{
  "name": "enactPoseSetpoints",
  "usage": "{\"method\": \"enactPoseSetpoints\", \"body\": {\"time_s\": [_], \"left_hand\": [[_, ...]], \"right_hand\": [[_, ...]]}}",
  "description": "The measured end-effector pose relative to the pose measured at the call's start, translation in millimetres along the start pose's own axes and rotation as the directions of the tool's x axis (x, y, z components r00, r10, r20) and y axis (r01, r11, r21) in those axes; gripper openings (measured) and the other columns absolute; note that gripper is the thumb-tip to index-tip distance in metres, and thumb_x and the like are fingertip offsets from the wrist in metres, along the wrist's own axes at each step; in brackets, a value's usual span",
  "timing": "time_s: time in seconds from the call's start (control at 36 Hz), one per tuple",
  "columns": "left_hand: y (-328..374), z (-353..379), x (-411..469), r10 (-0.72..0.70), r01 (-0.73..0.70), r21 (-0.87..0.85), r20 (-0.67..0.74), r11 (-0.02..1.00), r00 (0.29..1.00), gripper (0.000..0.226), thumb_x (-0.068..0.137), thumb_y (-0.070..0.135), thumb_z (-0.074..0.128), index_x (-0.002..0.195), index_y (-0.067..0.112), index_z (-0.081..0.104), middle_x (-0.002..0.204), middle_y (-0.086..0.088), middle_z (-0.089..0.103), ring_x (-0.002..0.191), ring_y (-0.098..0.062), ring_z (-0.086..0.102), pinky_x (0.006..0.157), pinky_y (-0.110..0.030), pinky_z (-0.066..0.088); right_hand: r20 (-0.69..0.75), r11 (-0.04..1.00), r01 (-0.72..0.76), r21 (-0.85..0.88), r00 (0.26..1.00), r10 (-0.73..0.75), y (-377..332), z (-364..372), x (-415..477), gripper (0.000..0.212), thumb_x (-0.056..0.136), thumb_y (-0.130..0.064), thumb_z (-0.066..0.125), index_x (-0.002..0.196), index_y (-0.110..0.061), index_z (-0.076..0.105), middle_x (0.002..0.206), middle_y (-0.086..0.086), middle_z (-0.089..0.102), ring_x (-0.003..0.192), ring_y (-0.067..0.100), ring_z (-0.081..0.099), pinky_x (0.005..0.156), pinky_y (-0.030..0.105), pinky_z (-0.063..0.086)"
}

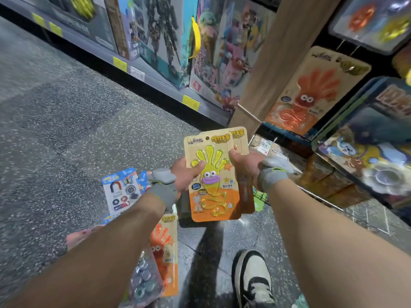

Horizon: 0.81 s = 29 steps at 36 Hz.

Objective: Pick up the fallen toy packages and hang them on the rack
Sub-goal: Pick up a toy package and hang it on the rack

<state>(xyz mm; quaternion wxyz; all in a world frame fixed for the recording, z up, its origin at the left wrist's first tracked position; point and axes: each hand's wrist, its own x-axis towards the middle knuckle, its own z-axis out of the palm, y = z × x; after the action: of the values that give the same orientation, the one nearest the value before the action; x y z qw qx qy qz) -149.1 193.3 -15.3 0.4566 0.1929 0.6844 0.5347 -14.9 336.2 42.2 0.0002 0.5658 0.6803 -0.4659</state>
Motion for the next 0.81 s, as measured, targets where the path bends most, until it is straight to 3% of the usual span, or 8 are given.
{"method": "enactPoseSetpoints", "body": {"time_s": [0.06,0.14,0.25,0.36,0.42,0.5,0.64,0.81], "left_hand": [[-1,6,-1,-0.006,0.006,-0.028,-0.003,1.0,1.0,0.035,0.092,0.029,0.068,0.121,0.01,0.063,0.11,-0.008,0.073,0.103,-0.027,0.068,0.093,-0.052,0.054],[-1,11,-1,-0.003,0.003,-0.057,-0.013,0.998,1.0,0.032,0.091,0.029,0.069,0.118,0.013,0.066,0.109,-0.005,0.073,0.102,-0.025,0.069,0.093,-0.052,0.054],[3,12,3,0.009,-0.009,-0.084,0.006,0.996,1.0,0.026,0.091,0.028,0.069,0.115,0.017,0.067,0.11,-0.004,0.073,0.105,-0.025,0.068,0.096,-0.052,0.052],[6,11,7,0.003,0.0,-0.119,0.024,0.993,1.0,0.016,0.09,0.027,0.07,0.104,0.021,0.067,0.11,-0.008,0.073,0.106,-0.029,0.067,0.097,-0.054,0.05],[8,12,12,0.033,-0.029,-0.116,0.034,0.993,0.999,0.029,0.083,0.036,0.073,0.107,0.02,0.068,0.109,-0.008,0.073,0.106,-0.032,0.067,0.097,-0.057,0.05],[10,13,19,0.068,-0.063,-0.106,0.037,0.992,0.997,0.05,0.072,0.046,0.074,0.113,0.018,0.068,0.109,-0.006,0.074,0.106,-0.03,0.068,0.097,-0.056,0.05],[18,20,24,0.103,-0.101,-0.093,0.015,0.991,0.995,0.027,0.087,0.037,0.072,0.108,0.021,0.068,0.105,-0.002,0.075,0.101,-0.026,0.069,0.094,-0.053,0.053],[28,32,19,0.144,-0.133,-0.183,0.048,0.974,0.988,0.062,0.065,0.057,0.076,0.116,0.022,0.066,0.11,0.0,0.074,0.106,-0.026,0.068,0.096,-0.054,0.051]], "right_hand": [[-0.001,0.999,0.003,0.047,1.0,-0.003,4,-6,-4,0.059,0.075,-0.066,0.059,0.122,-0.031,0.06,0.116,-0.003,0.068,0.1,0.025,0.066,0.088,0.044,0.054],[0.019,0.975,0.034,0.22,0.999,-0.039,8,-14,-5,0.036,0.087,-0.035,0.069,0.119,-0.02,0.064,0.115,0.004,0.069,0.104,0.025,0.067,0.094,0.046,0.053],[0.025,0.954,0.009,0.299,1.0,-0.017,4,-23,-8,0.036,0.081,-0.055,0.068,0.105,-0.028,0.068,0.095,-0.003,0.074,0.086,0.024,0.07,0.085,0.045,0.053],[-0.024,0.946,-0.013,0.324,0.999,0.021,1,-30,-7,0.054,0.062,-0.074,0.069,0.092,-0.029,0.068,0.097,0.001,0.074,0.089,0.03,0.068,0.091,0.052,0.051],[-0.064,0.95,-0.021,0.31,0.997,0.042,2,-35,-6,0.062,0.056,-0.079,0.067,0.089,-0.027,0.067,0.093,0.003,0.074,0.087,0.032,0.068,0.088,0.052,0.051],[-0.118,0.945,0.028,0.325,0.993,0.011,3,-40,-6,0.052,0.065,-0.072,0.068,0.09,-0.026,0.07,0.092,0.002,0.074,0.086,0.029,0.069,0.088,0.049,0.053],[-0.18,0.897,0.088,0.433,0.984,-0.01,5,-52,-10,0.047,0.08,-0.055,0.07,0.109,-0.018,0.072,0.096,0.003,0.075,0.087,0.024,0.071,0.079,0.04,0.056],[-0.276,0.903,0.138,0.406,0.961,-0.023,4,-70,-21,0.044,0.075,-0.061,0.07,0.097,-0.022,0.074,0.088,-0.001,0.076,0.088,0.025,0.071,0.084,0.042,0.054]]}}
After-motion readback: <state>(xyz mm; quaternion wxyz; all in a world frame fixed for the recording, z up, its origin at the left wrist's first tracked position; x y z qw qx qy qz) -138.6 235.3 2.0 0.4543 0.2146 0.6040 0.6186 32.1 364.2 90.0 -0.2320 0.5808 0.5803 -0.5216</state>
